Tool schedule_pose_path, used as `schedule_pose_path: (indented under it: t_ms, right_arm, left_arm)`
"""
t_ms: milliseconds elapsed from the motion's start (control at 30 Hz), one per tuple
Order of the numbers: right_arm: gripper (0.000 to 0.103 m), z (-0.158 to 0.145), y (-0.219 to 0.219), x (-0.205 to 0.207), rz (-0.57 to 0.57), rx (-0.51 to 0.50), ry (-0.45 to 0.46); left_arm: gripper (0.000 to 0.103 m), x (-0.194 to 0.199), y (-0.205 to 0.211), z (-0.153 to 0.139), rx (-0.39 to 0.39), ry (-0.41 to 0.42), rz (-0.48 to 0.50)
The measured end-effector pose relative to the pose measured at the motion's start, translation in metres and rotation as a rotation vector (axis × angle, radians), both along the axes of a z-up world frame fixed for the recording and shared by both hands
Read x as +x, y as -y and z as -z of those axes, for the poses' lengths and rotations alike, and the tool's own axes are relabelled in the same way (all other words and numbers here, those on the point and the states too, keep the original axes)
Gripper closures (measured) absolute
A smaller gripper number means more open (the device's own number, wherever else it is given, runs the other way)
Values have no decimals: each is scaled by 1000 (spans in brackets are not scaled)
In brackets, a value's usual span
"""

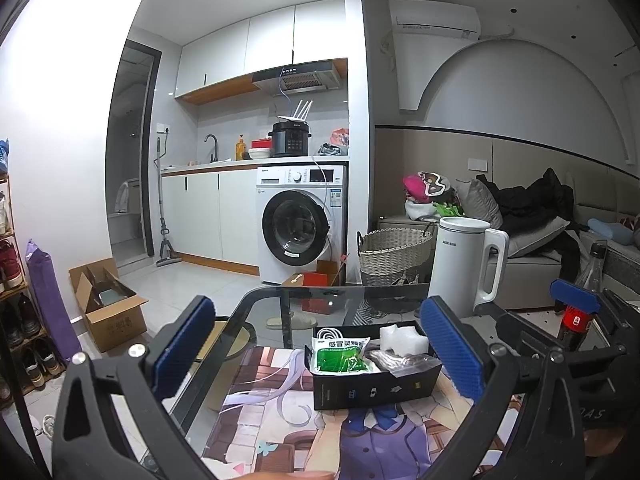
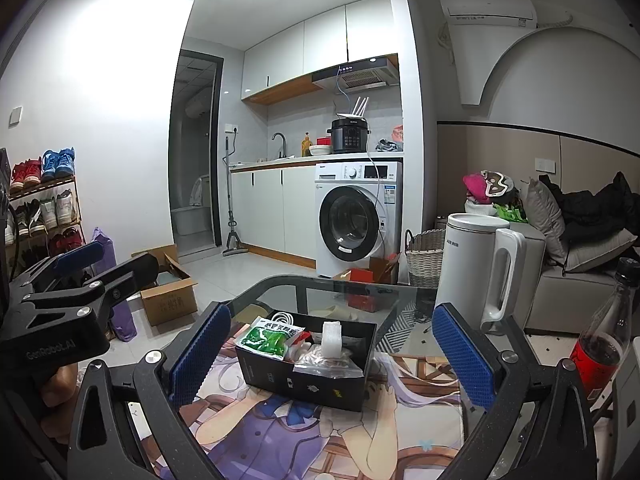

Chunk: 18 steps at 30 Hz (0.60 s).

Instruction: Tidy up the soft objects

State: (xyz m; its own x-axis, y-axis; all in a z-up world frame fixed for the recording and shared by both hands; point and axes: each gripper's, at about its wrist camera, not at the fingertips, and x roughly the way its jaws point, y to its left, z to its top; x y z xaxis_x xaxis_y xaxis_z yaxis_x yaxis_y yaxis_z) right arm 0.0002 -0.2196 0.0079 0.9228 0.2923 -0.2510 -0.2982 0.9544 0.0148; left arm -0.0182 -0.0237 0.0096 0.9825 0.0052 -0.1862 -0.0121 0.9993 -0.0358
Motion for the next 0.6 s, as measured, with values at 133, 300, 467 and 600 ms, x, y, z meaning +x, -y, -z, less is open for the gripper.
schedule_pose_path:
  t_ms: [133, 300, 467, 600]
  right_arm:
    - [0, 0, 0, 0, 0, 1, -1]
    - [0, 0, 0, 0, 0, 1, -3]
    - [0, -1, 0, 0, -1, -4, -2]
    - [0, -1, 1, 0, 0, -5, -4]
  left_arm:
    - [0, 0, 0, 0, 0, 1, -1]
    - [0, 0, 0, 0, 0, 2, -1]
    - [0, 0, 1, 0, -1, 4, -3]
    - [0, 1, 2, 0, -1, 3, -3]
